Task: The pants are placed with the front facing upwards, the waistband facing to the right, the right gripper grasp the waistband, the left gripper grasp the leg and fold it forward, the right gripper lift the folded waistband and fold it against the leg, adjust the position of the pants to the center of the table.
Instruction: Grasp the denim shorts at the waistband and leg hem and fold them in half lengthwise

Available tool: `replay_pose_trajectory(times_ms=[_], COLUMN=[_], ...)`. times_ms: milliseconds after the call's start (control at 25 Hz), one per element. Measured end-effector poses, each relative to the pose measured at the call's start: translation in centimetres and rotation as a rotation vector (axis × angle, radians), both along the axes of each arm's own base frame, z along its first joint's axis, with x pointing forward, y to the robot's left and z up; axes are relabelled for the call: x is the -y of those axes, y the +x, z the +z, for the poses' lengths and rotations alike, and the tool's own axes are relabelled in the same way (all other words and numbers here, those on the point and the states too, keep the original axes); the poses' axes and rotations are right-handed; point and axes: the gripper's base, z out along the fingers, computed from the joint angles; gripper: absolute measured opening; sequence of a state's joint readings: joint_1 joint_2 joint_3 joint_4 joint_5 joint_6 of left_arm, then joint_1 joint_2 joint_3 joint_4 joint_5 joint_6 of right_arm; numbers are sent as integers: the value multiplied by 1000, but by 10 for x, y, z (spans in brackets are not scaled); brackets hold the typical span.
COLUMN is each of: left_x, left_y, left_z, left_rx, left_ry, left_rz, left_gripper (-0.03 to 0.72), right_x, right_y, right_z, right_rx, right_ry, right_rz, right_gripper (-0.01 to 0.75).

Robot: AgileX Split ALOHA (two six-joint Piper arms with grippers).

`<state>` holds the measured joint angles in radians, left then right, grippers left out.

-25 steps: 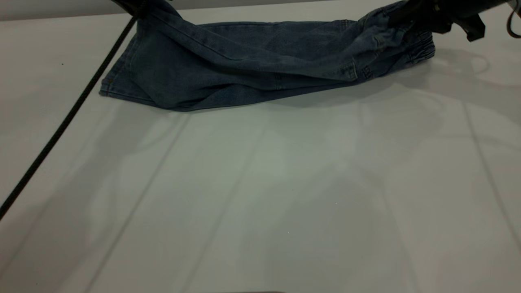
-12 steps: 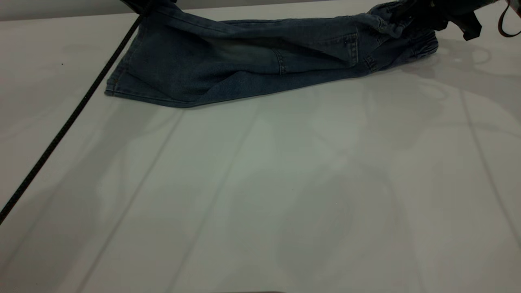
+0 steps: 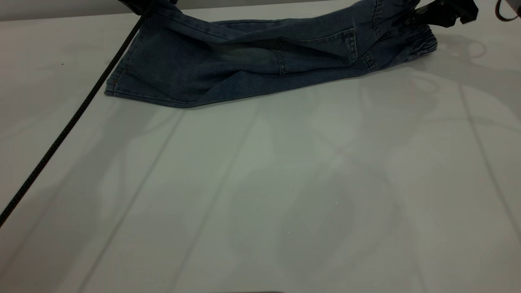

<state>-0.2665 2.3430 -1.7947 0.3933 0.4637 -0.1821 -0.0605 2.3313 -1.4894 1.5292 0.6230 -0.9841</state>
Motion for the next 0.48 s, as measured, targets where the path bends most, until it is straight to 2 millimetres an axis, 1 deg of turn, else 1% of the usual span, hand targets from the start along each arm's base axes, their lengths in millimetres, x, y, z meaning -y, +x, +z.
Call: replay_pose_trajectory(times_ms=[40, 120, 200, 320, 400, 480], left_x=[0, -1, -3, -8, -12, -16], left_y=[0, -1, 0, 1, 2, 3], left_z=[0, -1, -1, -1, 0, 0], left_rx=[-2, -11, -12, -11, -8, -5], left_ry=[1, 6, 7, 12, 18, 26], left_rz=[0, 4, 8, 16, 21, 23], left_gripper=[50, 50, 50, 59, 81, 130], right_x=[1, 6, 15, 31, 43, 48], right_y=[0, -1, -2, -6, -10, -14], right_z=[1, 0, 0, 7, 12, 13], right_rx=[1, -9, -21, -41, -56, -82], right_ry=[-3, -10, -25, -32, -30, -18], right_rz=[3, 10, 11, 24, 38, 61], right_gripper=[668, 675, 674, 656, 633, 619])
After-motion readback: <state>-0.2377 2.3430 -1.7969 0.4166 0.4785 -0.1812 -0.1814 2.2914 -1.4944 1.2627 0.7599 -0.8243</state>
